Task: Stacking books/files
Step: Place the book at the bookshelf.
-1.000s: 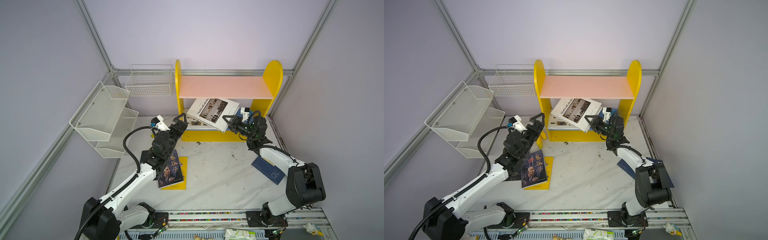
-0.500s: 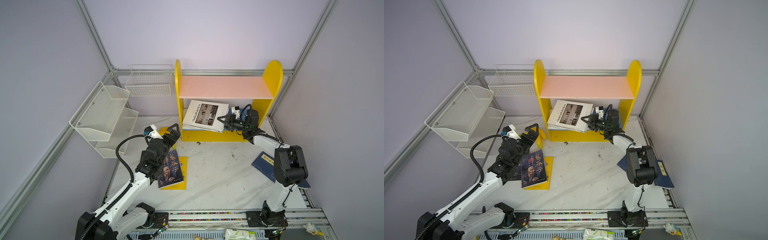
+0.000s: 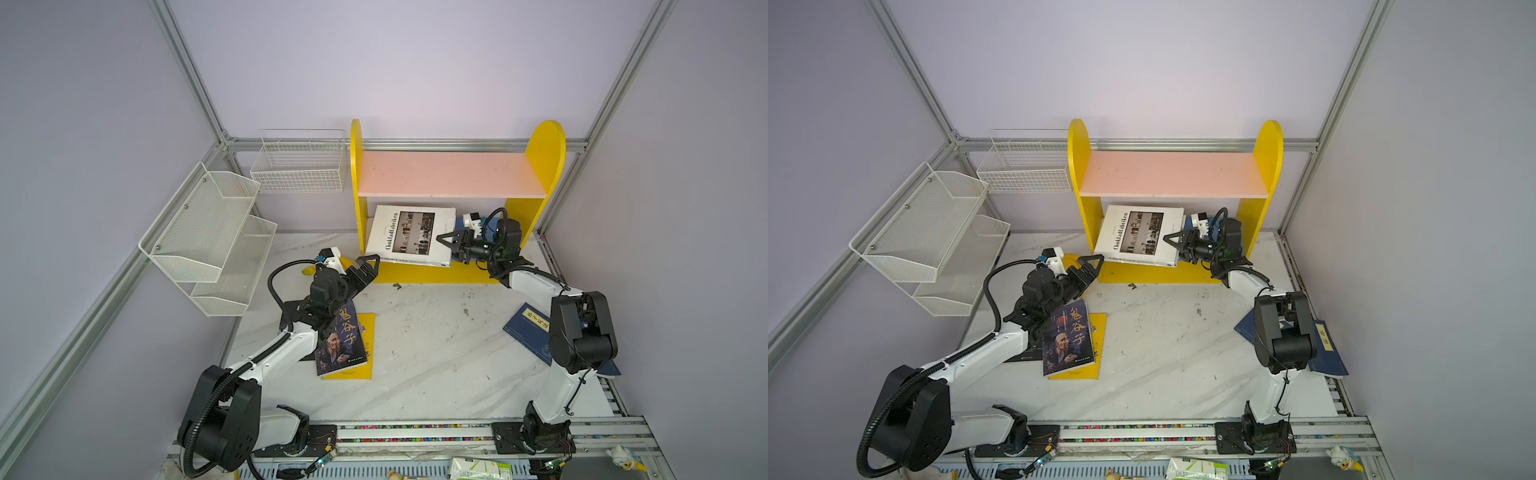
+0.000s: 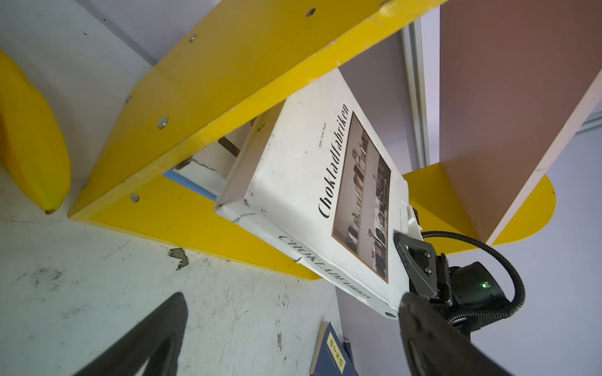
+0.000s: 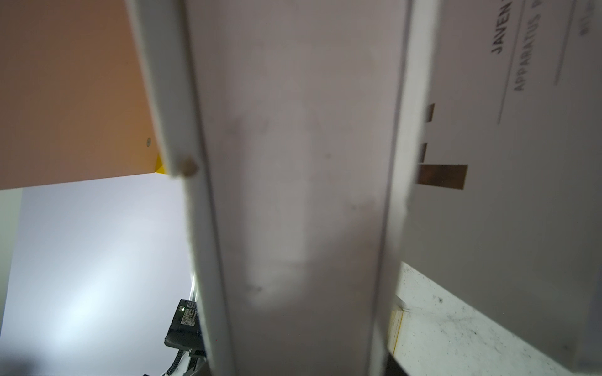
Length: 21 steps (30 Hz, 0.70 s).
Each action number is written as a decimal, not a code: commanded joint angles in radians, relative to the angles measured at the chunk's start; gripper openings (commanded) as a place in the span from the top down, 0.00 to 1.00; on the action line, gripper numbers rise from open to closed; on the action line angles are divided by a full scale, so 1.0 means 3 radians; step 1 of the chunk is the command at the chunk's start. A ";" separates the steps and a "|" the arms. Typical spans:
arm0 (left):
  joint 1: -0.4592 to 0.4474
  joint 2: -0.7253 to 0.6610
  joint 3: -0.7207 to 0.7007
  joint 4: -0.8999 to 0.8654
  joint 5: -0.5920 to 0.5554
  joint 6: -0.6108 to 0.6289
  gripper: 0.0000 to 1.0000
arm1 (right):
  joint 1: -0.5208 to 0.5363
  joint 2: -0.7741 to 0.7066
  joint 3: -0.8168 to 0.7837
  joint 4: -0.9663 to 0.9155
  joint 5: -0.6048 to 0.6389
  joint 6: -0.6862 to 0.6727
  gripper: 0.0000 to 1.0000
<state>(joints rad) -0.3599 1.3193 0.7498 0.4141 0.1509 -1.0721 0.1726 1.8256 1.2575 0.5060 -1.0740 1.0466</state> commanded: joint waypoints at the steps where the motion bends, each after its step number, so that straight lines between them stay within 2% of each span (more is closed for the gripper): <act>1: 0.0024 0.0090 0.0227 0.0547 0.0203 -0.0041 0.00 | -0.0016 -0.0171 -0.0121 0.0461 -0.0179 0.0281 0.58; 7: 0.0024 0.0459 0.0361 0.0808 0.0301 -0.0202 0.00 | -0.0014 -0.0216 -0.0200 0.0569 -0.0199 0.0381 0.59; 14: 0.0014 0.0589 0.0417 0.0919 0.0229 -0.0299 0.00 | -0.0013 -0.0217 -0.0198 0.0700 -0.0219 0.0490 0.59; 21: 0.0011 0.0904 0.0477 0.1632 0.0259 -0.0641 0.06 | -0.0018 -0.0124 -0.0267 0.0944 -0.0204 0.0671 0.60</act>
<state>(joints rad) -0.3603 1.5562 0.7940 0.7361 0.2169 -1.2045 0.1726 1.8065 1.1870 0.6891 -1.1210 1.2057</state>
